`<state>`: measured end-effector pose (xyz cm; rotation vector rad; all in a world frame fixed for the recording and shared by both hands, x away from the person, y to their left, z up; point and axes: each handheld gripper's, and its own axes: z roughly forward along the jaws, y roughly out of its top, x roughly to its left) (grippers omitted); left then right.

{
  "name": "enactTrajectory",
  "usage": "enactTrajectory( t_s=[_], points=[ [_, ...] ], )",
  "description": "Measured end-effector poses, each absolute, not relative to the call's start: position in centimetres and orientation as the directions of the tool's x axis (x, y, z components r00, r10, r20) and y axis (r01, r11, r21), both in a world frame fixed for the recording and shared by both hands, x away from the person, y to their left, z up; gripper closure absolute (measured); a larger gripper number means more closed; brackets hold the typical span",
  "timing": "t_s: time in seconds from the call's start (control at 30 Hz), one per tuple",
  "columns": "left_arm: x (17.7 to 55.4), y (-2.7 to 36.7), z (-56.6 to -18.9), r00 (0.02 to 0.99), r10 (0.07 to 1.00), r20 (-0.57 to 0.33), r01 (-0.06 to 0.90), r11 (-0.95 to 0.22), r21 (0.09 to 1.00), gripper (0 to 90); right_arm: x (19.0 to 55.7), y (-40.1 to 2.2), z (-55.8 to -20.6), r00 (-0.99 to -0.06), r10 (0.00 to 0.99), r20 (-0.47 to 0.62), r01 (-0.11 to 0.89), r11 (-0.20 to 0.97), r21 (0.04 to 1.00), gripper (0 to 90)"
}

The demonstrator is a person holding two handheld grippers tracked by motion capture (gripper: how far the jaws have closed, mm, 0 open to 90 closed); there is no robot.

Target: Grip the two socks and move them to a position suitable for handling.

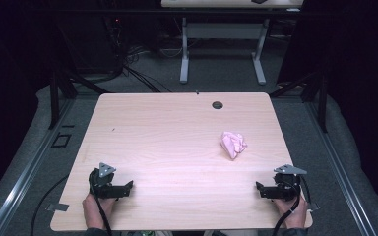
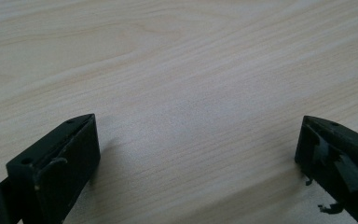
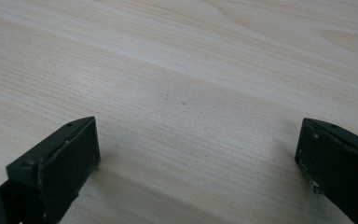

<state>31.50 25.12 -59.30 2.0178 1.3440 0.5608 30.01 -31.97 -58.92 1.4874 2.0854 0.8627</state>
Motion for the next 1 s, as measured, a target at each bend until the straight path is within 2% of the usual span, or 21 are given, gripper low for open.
enactTrajectory(
  t_s=[0.3,0.57,1.0],
  points=[
    [31.5,25.1,-59.3,0.384,0.923,0.000,0.649,-0.270,0.711,0.0,30.2,-31.9,-58.8,-0.333,0.943,0.011,0.683,0.233,0.693,0.0],
    [31.5,25.1,-59.3,0.383,0.924,0.000,0.650,-0.269,0.711,0.0,30.8,-32.2,-58.2,-0.349,0.935,0.056,0.694,0.217,0.686,0.0],
    [31.5,25.1,-59.3,0.383,0.924,0.000,0.650,-0.269,0.711,0.0,33.1,-29.6,-54.3,-0.451,0.891,0.046,0.677,0.308,0.668,0.0]
  ],
)
